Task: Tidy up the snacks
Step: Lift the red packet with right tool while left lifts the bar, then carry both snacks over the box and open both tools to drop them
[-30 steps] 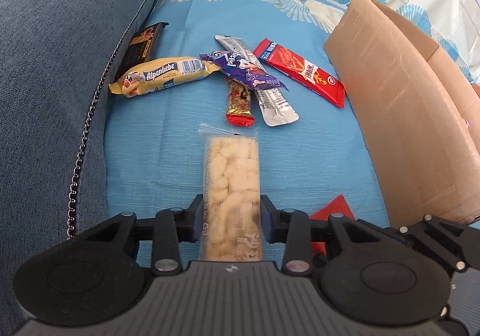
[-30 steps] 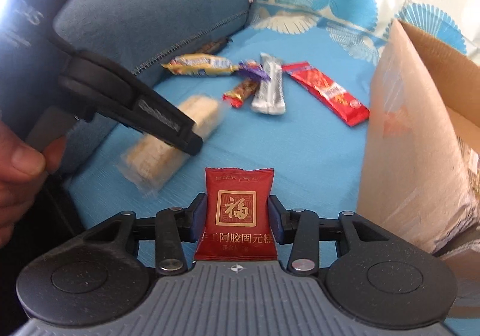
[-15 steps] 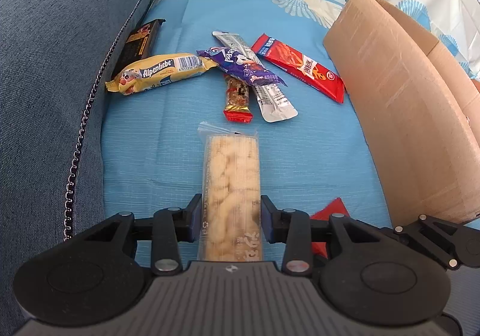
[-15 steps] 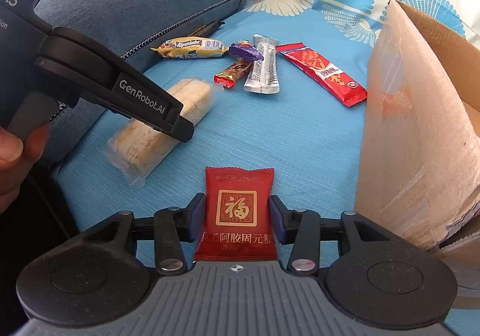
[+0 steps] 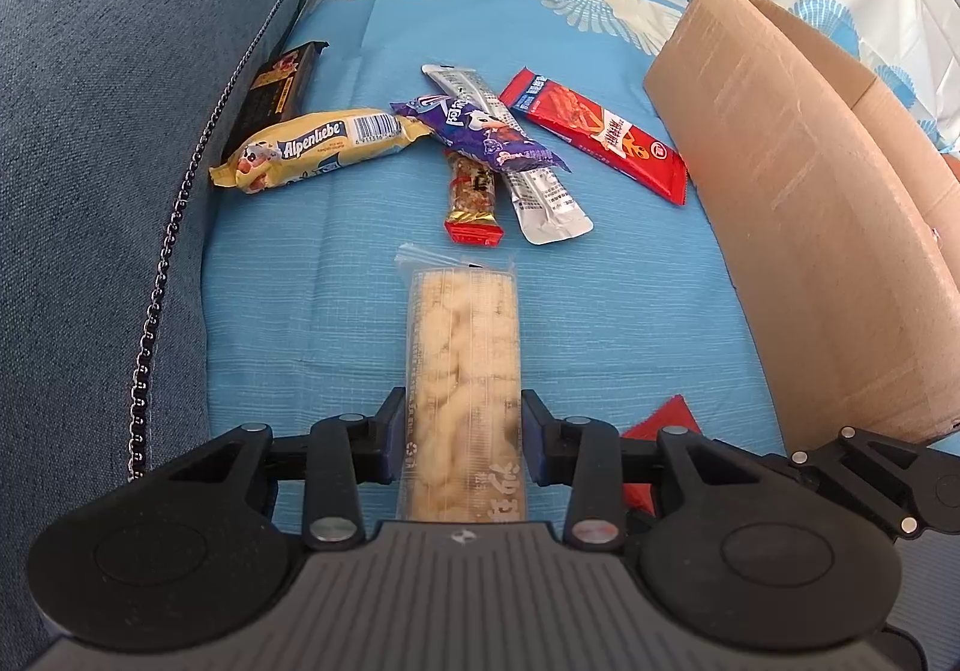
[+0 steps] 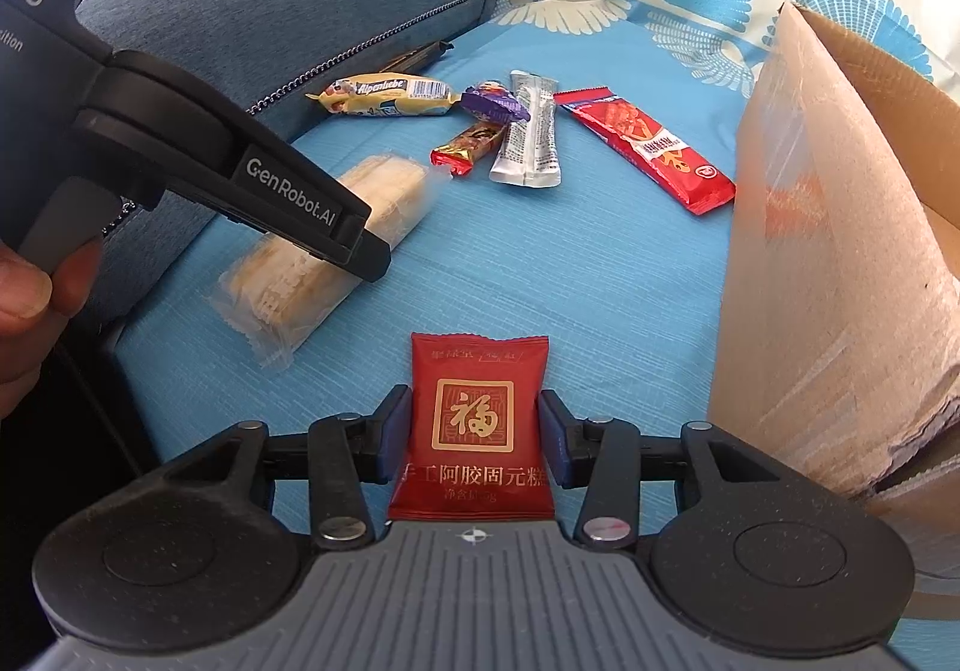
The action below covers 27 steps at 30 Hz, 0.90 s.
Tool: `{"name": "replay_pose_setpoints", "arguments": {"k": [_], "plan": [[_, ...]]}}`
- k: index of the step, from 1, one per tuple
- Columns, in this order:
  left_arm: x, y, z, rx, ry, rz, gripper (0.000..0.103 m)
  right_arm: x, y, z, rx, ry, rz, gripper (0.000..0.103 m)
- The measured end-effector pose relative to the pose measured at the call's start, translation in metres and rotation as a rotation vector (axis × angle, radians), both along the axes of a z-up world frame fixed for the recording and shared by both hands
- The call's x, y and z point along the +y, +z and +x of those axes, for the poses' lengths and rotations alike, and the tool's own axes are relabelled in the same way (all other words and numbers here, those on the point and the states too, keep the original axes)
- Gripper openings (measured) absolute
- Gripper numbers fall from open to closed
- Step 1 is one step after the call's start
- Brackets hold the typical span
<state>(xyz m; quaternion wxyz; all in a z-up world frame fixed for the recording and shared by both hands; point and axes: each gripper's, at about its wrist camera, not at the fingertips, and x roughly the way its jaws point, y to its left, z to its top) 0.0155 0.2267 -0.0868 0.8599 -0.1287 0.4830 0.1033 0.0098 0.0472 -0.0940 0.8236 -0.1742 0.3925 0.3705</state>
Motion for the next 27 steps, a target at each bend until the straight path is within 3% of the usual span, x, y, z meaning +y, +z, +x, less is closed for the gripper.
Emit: {"name": "replay_pose_setpoints", "arguments": {"k": [12,21,27], "plan": [[0.001,0.005,-0.004,-0.025,0.009,-0.001,0.04,-0.002,0.01,-0.006,-0.059,0.009,0.027,0.045],[0.009,0.039,-0.042,-0.304,0.111,0.002,0.04,-0.012,0.05,-0.007,-0.149,-0.001,0.143,0.045],[0.016,0.046,-0.049,-0.341,0.133,-0.036,0.04,-0.024,0.078,-0.007,-0.201,-0.001,0.235,0.045]]}}
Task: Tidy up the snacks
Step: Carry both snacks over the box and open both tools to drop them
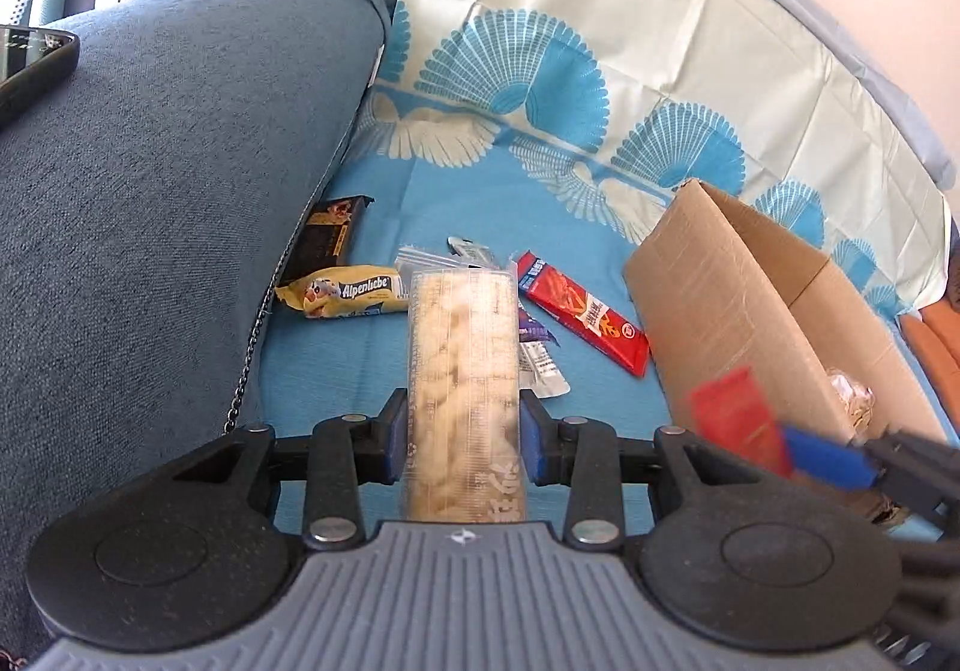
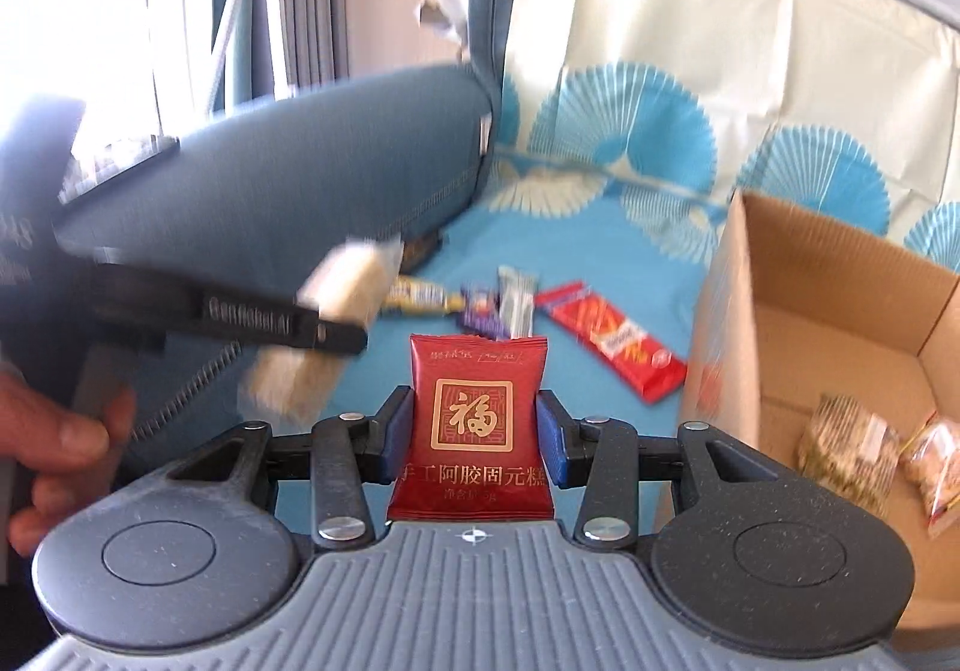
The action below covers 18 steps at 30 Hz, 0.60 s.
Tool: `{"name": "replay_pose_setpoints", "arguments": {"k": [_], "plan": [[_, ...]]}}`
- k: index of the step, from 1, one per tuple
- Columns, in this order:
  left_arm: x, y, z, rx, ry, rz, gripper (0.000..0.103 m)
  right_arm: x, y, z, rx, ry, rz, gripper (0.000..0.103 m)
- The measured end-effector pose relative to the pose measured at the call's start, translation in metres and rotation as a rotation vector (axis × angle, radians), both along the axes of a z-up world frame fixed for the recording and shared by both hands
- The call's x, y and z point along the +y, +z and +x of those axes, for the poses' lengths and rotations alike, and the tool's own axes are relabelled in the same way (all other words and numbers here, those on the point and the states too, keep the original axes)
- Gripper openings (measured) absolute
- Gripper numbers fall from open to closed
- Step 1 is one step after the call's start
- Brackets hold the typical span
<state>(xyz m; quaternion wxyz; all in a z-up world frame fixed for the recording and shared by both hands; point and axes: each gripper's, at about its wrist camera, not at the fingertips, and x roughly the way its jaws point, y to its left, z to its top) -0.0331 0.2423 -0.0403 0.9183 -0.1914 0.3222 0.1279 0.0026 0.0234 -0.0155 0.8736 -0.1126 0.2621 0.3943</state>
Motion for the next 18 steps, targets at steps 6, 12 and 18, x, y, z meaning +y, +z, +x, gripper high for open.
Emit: {"name": "replay_pose_setpoints", "arguments": {"k": [6,12,18], "plan": [[-0.01,0.008,-0.004,-0.013,-0.01,0.039,0.04,-0.018,0.022,0.002,-0.081,0.026,0.081,0.045],[-0.011,0.017,-0.017,-0.029,0.042,-0.03,0.04,-0.047,0.039,0.01,-0.113,0.021,0.149,0.045],[-0.033,0.038,-0.008,-0.058,0.061,-0.08,0.04,-0.084,0.054,0.032,-0.089,-0.043,0.228,0.045]]}}
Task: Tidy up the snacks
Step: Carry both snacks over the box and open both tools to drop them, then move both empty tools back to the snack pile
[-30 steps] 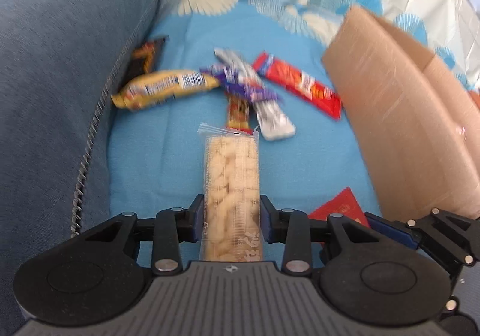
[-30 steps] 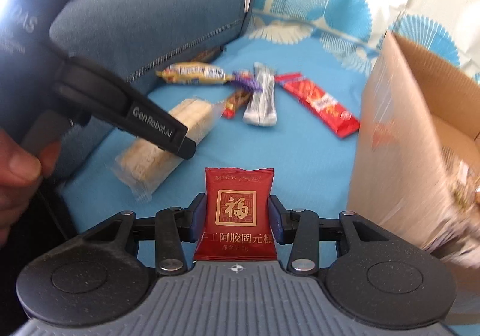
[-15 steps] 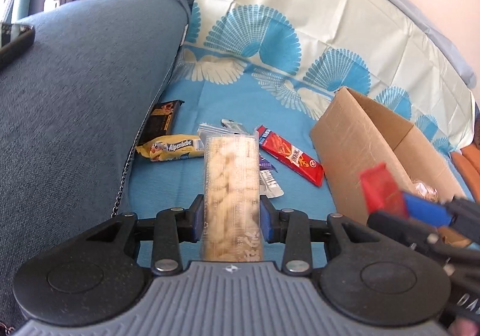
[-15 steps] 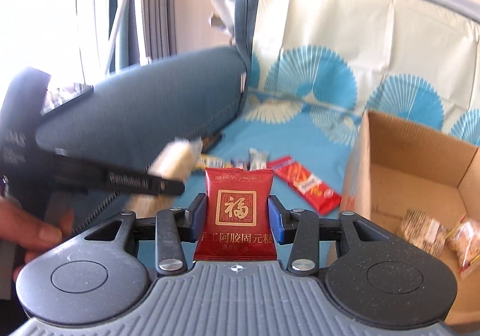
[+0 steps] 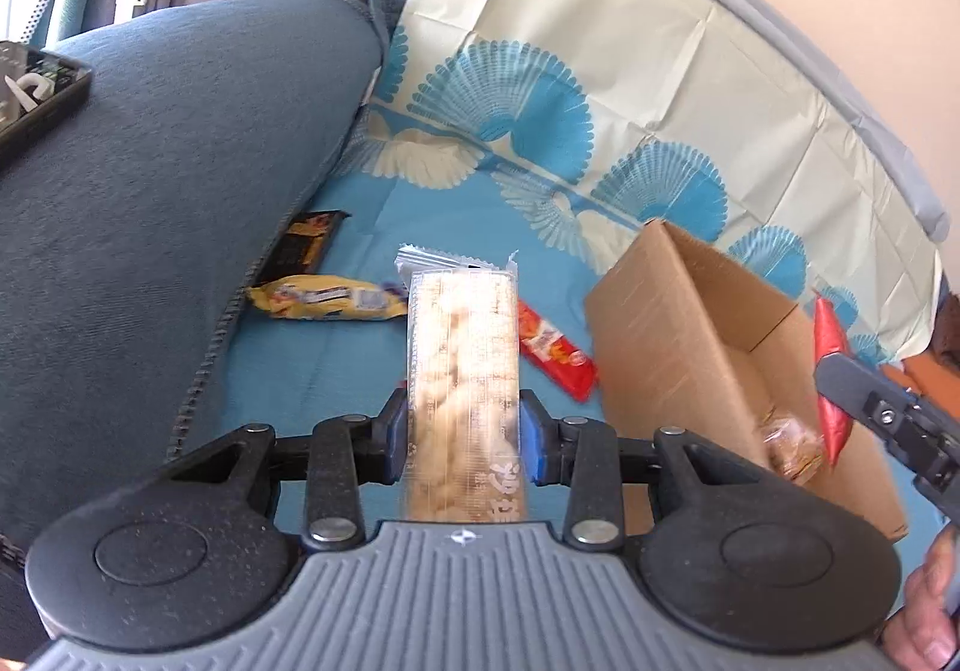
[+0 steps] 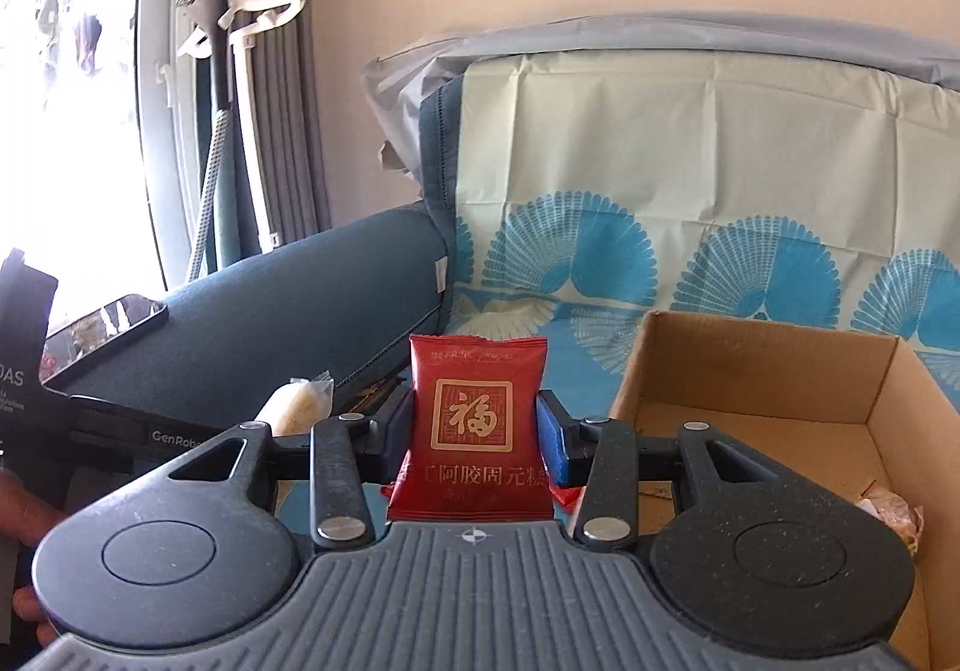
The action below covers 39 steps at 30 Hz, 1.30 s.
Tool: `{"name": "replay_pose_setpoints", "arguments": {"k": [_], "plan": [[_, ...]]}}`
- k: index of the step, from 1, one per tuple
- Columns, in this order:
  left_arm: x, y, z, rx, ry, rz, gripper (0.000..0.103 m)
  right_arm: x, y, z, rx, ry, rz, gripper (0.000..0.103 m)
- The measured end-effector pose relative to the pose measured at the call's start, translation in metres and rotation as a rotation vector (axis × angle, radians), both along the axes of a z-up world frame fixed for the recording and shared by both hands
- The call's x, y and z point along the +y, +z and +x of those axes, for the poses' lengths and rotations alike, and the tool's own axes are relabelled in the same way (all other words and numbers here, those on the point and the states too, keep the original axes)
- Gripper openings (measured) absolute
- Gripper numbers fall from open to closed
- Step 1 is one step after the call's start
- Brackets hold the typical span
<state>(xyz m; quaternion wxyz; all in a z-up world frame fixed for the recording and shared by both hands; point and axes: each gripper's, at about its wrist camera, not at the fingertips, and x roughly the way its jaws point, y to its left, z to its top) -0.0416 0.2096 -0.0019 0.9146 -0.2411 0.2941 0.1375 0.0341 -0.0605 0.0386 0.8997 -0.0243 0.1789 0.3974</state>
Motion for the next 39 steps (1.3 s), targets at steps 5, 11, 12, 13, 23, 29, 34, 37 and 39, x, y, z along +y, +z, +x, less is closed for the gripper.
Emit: {"name": "replay_pose_setpoints", "arguments": {"k": [5,11,12,13,23,29,34,37,39], "plan": [[-0.043,0.032,0.035,-0.064,-0.061,-0.001,0.04,-0.034,0.005,0.031,0.061,-0.143,0.063,0.045],[-0.11,0.06,0.082,-0.132,-0.186,0.003,0.04,-0.078,-0.001,0.072,0.124,-0.411,0.089,0.045],[-0.12,0.063,0.088,-0.14,-0.205,0.003,0.04,-0.086,-0.002,0.078,0.133,-0.448,0.099,0.045],[-0.129,0.066,0.094,-0.147,-0.223,0.004,0.04,-0.094,-0.003,0.083,0.14,-0.482,0.11,0.045],[-0.199,0.066,0.129,-0.138,-0.372,0.058,0.055,-0.147,-0.009,0.104,0.141,-0.757,0.135,0.058],[-0.177,0.059,0.093,-0.206,-0.292,0.111,0.07,-0.142,-0.011,0.102,0.135,-0.782,0.13,0.065],[-0.111,0.047,0.039,-0.245,-0.104,0.2,0.07,-0.118,-0.012,0.095,0.114,-0.719,0.097,0.065],[-0.06,0.039,0.022,-0.196,-0.061,0.254,0.07,-0.101,-0.011,0.087,0.087,-0.664,0.08,0.065],[-0.025,0.037,0.018,-0.154,0.0,0.292,0.07,-0.089,-0.01,0.081,0.077,-0.619,0.081,0.062]]}}
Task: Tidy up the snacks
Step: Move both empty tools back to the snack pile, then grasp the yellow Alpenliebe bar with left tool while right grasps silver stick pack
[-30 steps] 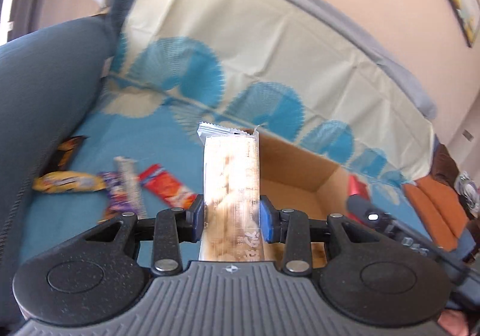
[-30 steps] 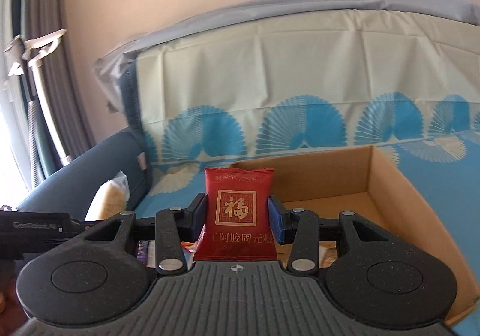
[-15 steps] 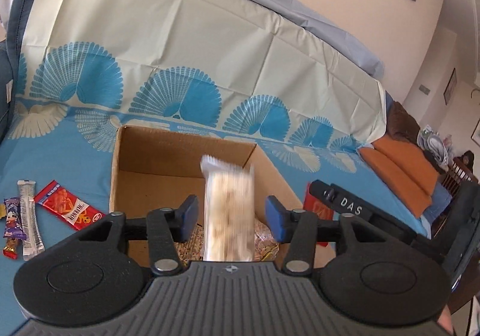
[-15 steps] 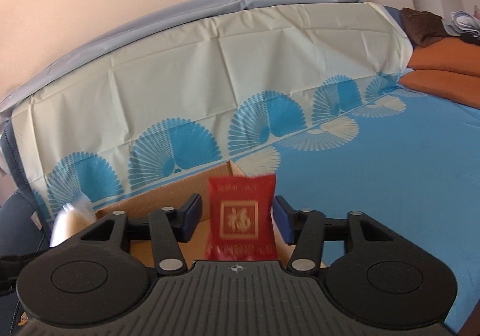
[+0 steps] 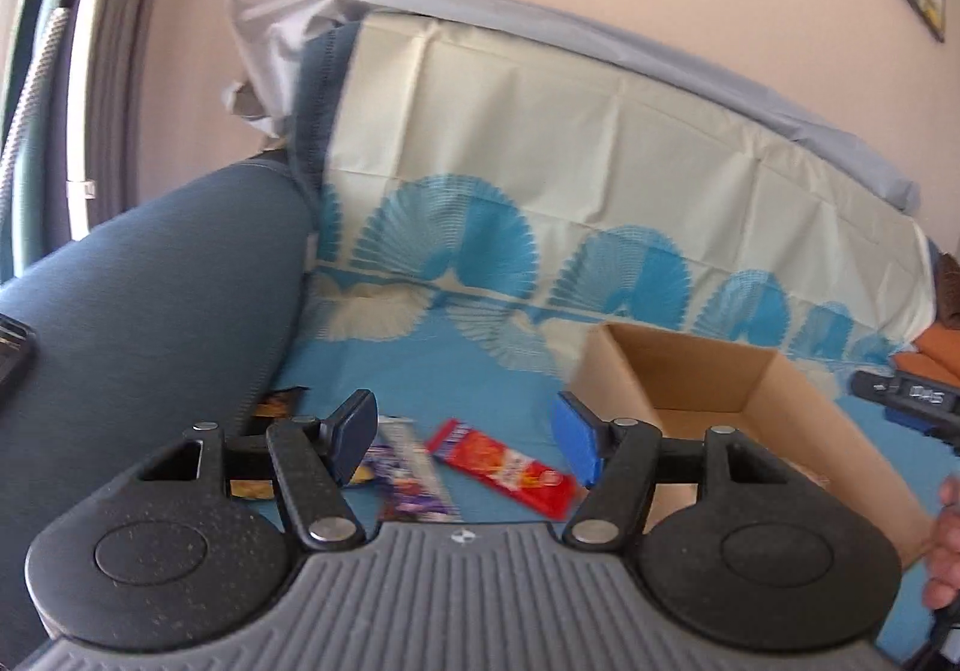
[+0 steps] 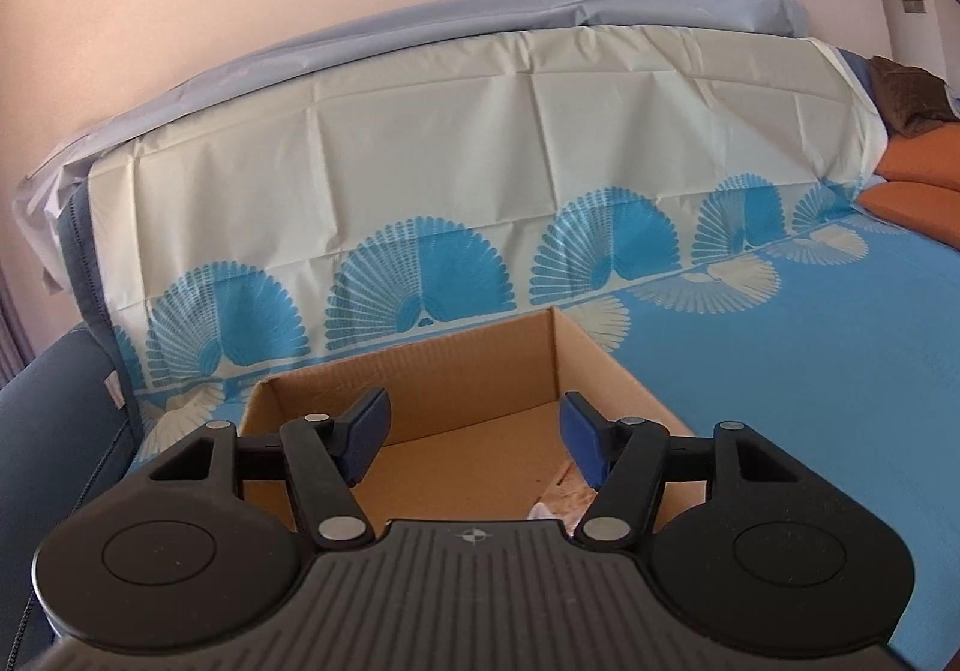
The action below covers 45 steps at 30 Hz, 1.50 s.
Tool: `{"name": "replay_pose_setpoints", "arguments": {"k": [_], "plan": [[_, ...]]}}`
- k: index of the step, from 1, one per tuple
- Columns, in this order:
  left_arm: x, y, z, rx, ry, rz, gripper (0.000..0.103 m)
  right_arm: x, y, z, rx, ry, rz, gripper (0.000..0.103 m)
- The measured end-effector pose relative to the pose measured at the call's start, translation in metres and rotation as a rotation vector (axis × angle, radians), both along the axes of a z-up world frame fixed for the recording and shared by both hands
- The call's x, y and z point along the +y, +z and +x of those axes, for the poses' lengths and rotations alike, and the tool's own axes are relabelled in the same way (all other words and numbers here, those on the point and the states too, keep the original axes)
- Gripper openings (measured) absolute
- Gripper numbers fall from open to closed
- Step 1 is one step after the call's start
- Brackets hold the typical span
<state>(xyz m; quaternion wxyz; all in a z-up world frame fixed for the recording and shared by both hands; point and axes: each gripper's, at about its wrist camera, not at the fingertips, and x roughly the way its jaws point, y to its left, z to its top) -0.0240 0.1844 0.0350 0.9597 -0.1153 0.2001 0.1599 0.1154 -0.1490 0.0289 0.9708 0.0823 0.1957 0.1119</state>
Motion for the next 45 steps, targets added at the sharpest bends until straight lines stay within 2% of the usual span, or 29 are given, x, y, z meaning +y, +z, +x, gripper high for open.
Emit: {"name": "replay_pose_setpoints", "arguments": {"k": [2,3,4,5,6,8,10,13,16,21,27,29,31,33,35,40,43,45], "plan": [[0.035,-0.002,-0.003,0.015,0.009,-0.033,0.069,0.013,0.001,-0.008,-0.019,0.055,0.01,0.05],[0.05,-0.005,-0.005,0.021,0.007,-0.059,0.059,0.021,0.002,-0.012,-0.032,0.087,0.013,0.047],[0.062,-0.01,-0.007,0.022,0.004,-0.093,0.03,0.029,0.002,-0.017,-0.045,0.121,0.019,0.041],[0.072,-0.017,-0.01,0.023,-0.014,-0.127,0.009,0.039,0.003,-0.023,-0.059,0.162,0.026,0.036],[0.075,-0.025,-0.012,0.035,-0.022,-0.121,0.0,0.048,0.004,-0.028,-0.07,0.206,0.032,0.034],[0.071,-0.047,-0.013,0.091,0.005,-0.057,0.0,0.069,0.004,-0.041,-0.087,0.298,0.045,0.031],[0.069,-0.072,-0.015,0.15,0.02,-0.067,0.0,0.091,0.002,-0.055,-0.09,0.388,0.045,0.031],[0.069,-0.068,-0.018,0.107,0.06,-0.05,0.0,0.123,-0.008,-0.072,-0.063,0.513,0.021,0.031],[0.07,-0.07,-0.017,0.124,0.058,-0.042,0.0,0.155,-0.027,-0.081,0.02,0.598,-0.033,0.031],[0.074,-0.073,-0.013,0.129,0.039,-0.068,0.001,0.193,-0.064,-0.075,0.154,0.585,-0.109,0.031],[0.071,-0.074,-0.012,0.148,0.038,-0.044,0.004,0.229,-0.097,-0.036,0.175,0.491,-0.18,0.034],[0.071,-0.075,-0.01,0.157,0.042,-0.041,0.005,0.239,-0.112,-0.021,0.196,0.481,-0.194,0.04],[0.069,-0.076,-0.007,0.175,0.043,-0.022,0.011,0.248,-0.125,-0.009,0.23,0.479,-0.211,0.045],[0.069,-0.077,-0.001,0.191,0.047,-0.01,0.014,0.256,-0.138,0.002,0.29,0.524,-0.204,0.049],[0.071,-0.079,0.011,0.212,0.042,0.022,0.019,0.263,-0.142,0.003,0.261,0.549,-0.225,0.05],[0.069,-0.098,0.064,0.333,-0.014,0.146,0.055,0.269,-0.143,0.003,0.246,0.569,-0.247,0.051],[0.07,-0.111,0.095,0.388,-0.002,0.219,0.059,0.268,-0.143,0.001,0.226,0.566,-0.271,0.039],[0.073,-0.118,0.11,0.428,0.002,0.255,0.06,0.265,-0.142,0.002,0.23,0.568,-0.26,0.039]]}}
